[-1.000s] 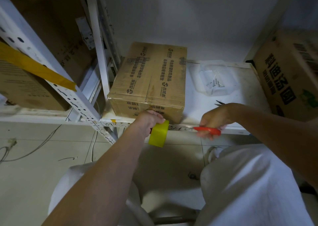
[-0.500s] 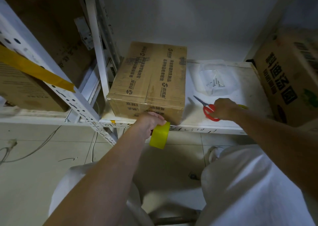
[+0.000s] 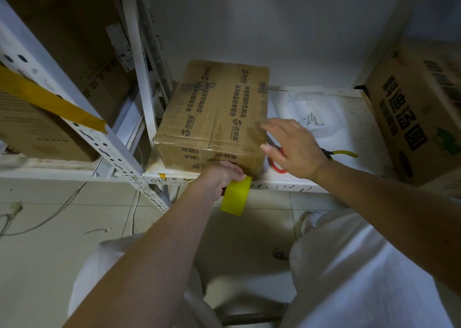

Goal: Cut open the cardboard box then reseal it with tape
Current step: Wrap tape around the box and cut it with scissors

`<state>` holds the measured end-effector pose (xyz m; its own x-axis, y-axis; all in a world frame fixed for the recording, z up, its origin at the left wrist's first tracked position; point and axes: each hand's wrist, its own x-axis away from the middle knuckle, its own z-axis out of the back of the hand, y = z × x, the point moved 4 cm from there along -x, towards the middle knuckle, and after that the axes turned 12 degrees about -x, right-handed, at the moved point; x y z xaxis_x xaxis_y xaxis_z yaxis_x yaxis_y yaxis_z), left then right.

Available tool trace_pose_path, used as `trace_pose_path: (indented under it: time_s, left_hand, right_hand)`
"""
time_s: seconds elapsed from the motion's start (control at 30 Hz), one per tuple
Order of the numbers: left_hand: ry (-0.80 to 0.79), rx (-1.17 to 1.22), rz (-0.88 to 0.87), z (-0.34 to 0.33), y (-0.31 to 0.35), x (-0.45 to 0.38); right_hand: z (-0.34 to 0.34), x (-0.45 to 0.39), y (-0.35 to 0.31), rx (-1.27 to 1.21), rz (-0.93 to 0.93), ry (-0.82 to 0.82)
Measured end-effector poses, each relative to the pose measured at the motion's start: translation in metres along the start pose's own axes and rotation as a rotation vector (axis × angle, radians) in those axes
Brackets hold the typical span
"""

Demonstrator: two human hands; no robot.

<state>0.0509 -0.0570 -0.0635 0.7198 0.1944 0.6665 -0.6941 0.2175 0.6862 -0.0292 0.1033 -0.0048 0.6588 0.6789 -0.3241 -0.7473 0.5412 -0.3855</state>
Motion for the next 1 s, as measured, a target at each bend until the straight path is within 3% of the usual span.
trace_pose_path:
  time_s: [0.1, 0.2, 0.43, 0.63, 0.77, 1.0]
  left_hand:
    - [0.004, 0.009, -0.012, -0.001, 0.000, 0.000]
    - [-0.003, 0.011, -0.031, -0.001, 0.002, 0.004]
    - [-0.001, 0.023, -0.014, 0.003, -0.003, 0.004]
    - [0.006, 0.004, -0.011, 0.003, -0.004, 0.004]
    - [0.009, -0.008, 0.002, 0.004, -0.007, 0.005]
    - [0.010, -0.008, 0.000, 0.006, -0.007, 0.008]
  right_hand:
    - [-0.014, -0.006, -0.009, 0.237, 0.183, -0.206]
    - [-0.026, -0.008, -0.002, 0.288, 0.144, -0.327]
    - [-0.034, -0.003, -0.007, 0.358, 0.197, -0.184]
    - [-0.043, 0.000, -0.015, 0.427, 0.138, -0.125]
    - [-0.037, -0.009, -0.023, 0.396, 0.169, 0.006]
    - [-0.038, -0.017, -0.032, 0.421, 0.101, -0.034]
